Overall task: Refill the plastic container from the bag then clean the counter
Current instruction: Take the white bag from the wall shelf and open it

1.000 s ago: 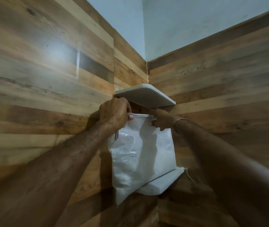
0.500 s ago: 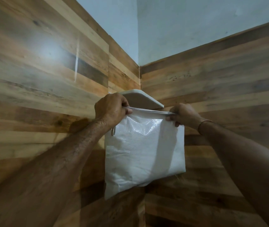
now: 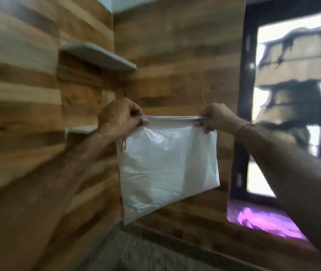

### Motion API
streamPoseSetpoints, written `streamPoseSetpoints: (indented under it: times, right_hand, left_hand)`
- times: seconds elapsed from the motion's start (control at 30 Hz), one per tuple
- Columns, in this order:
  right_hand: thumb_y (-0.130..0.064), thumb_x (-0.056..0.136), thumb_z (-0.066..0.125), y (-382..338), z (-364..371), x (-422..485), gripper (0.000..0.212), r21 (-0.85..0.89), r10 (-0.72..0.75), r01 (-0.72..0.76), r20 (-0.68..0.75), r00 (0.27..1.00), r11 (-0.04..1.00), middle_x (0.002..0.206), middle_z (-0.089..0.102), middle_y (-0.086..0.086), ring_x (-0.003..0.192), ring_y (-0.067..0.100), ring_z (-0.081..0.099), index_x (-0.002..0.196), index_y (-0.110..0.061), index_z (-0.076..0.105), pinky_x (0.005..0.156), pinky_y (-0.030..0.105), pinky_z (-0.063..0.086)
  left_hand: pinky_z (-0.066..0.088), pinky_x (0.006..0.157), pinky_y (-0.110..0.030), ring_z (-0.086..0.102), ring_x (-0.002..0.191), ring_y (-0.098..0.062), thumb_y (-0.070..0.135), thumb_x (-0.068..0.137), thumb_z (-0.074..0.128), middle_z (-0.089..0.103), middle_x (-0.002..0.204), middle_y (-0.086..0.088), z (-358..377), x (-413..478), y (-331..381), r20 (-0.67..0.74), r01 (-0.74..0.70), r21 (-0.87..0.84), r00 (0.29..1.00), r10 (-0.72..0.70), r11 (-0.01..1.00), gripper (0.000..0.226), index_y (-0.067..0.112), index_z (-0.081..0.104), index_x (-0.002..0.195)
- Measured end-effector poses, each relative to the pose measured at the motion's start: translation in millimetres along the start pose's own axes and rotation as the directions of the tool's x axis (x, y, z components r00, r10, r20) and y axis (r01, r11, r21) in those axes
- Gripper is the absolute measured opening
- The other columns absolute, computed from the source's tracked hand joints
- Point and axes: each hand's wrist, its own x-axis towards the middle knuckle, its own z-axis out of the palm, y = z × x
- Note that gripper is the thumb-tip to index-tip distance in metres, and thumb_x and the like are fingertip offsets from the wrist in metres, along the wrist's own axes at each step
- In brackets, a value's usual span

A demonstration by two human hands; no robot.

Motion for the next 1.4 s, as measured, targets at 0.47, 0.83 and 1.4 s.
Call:
streamPoseSetpoints:
  times: [0.47, 0.83, 1.4]
  right_hand:
    - [-0.024, 0.083, 0.084, 196.6, 136.0, -305.4, 0.020, -0.033, 0.180, -0.187, 0.481, 0.858, 0.982, 0.053, 0.064, -0.007, 0.050, 0.006, 0.065, 0.078, -0.005, 0.077, 0.053, 0.016, 0.052]
    - [-0.028, 0.086, 0.076, 223.6, 196.2, -407.2, 0.006, -0.119, 0.223, -0.188, 0.518, 0.826, 0.975, 0.090, 0.076, 0.005, 0.096, 0.032, 0.071, 0.080, -0.026, 0.075, 0.073, 0.024, 0.044]
    - [-0.055, 0.080, 0.078, 39.9, 257.8, -461.3, 0.032, 0.374, -0.164, 0.026, 0.341, 0.926, 0.927, 0.100, 0.075, -0.010, 0.098, 0.014, 0.060, 0.097, -0.028, 0.077, 0.073, 0.037, 0.054]
  left_hand:
    - [0.054, 0.060, -0.030, 0.064, 0.063, -0.003, 0.047, 0.078, 0.082, 0.070, 0.066, 0.016, 186.4, -337.8, 73.1, 0.490, 0.247, 0.046, 0.839, -0.237, 0.968, 0.020, 0.031, 0.075, 0.070]
    - [0.055, 0.055, -0.031, 0.062, 0.061, -0.006, 0.046, 0.088, 0.077, 0.064, 0.065, 0.016, 210.1, -461.2, 85.3, 0.449, 0.333, 0.213, 0.801, -0.395, 0.918, 0.024, 0.027, 0.068, 0.076]
    - [0.050, 0.051, -0.023, 0.067, 0.054, -0.012, 0.019, 0.087, 0.082, 0.074, 0.064, -0.007, 152.8, -434.7, 55.9, 0.667, 0.734, -0.138, 0.565, -0.485, 0.665, 0.018, 0.005, 0.074, 0.080]
